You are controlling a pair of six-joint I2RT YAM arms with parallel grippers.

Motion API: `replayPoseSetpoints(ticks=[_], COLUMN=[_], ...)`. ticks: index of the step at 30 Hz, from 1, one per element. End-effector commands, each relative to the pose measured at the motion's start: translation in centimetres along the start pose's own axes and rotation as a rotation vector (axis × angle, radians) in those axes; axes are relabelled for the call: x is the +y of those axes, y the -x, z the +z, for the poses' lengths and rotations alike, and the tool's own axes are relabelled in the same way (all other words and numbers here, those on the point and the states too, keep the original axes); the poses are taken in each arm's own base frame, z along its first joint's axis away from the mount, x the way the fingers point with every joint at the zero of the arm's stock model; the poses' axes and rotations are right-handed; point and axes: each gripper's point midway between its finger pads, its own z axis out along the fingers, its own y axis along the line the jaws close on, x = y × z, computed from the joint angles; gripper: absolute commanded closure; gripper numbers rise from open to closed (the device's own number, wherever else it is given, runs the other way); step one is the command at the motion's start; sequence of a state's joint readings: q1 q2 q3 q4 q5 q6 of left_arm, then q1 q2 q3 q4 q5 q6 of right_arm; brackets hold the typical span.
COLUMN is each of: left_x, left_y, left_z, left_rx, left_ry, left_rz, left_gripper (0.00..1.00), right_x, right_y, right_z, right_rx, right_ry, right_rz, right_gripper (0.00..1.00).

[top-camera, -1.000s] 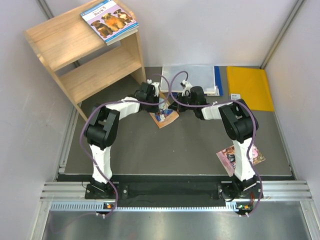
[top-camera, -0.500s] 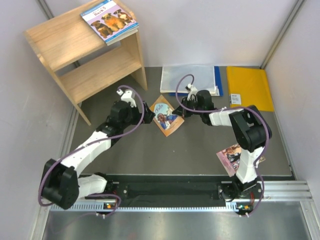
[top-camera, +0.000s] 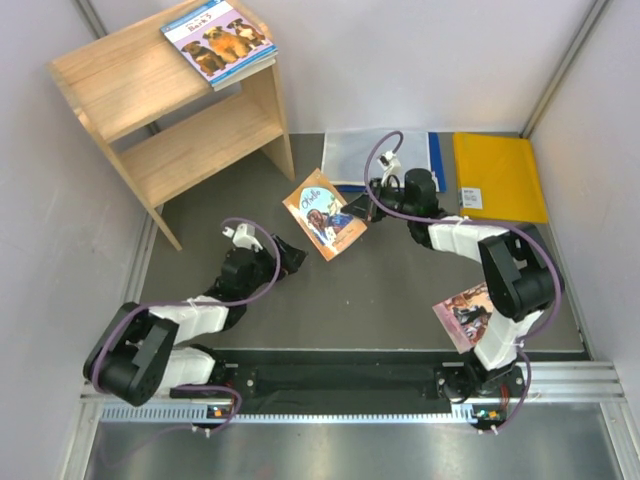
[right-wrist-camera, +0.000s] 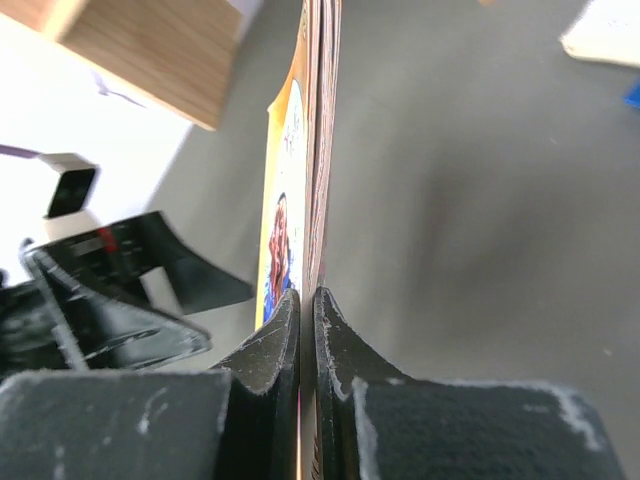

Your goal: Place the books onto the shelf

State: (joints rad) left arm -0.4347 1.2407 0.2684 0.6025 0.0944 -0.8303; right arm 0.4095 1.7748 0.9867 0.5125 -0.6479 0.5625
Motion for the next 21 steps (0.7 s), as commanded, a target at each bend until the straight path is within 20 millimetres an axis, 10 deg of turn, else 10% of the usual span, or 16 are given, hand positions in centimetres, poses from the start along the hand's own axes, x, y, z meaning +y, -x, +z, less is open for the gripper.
replayPoseSetpoints(ticks=[1,21], left_x=[-4.3,-7.6], left_y=[4.0,3.8], left_z=[0.5,2.1], left_rx=[-0.181,-0.155], left_ry=[-0.191,-0.330], left_rz=[-0.043,-0.046], left_gripper=[0.01,0.15], right_x=[4.1,4.9], right_y=[3.2,2.4], right_z=[-1.7,-2.3], right_rx=[-0.088,-0.080], right_ry=[0.107,0.127], right_rz=[-0.059,-0.052], right_gripper=[1.00,1.00])
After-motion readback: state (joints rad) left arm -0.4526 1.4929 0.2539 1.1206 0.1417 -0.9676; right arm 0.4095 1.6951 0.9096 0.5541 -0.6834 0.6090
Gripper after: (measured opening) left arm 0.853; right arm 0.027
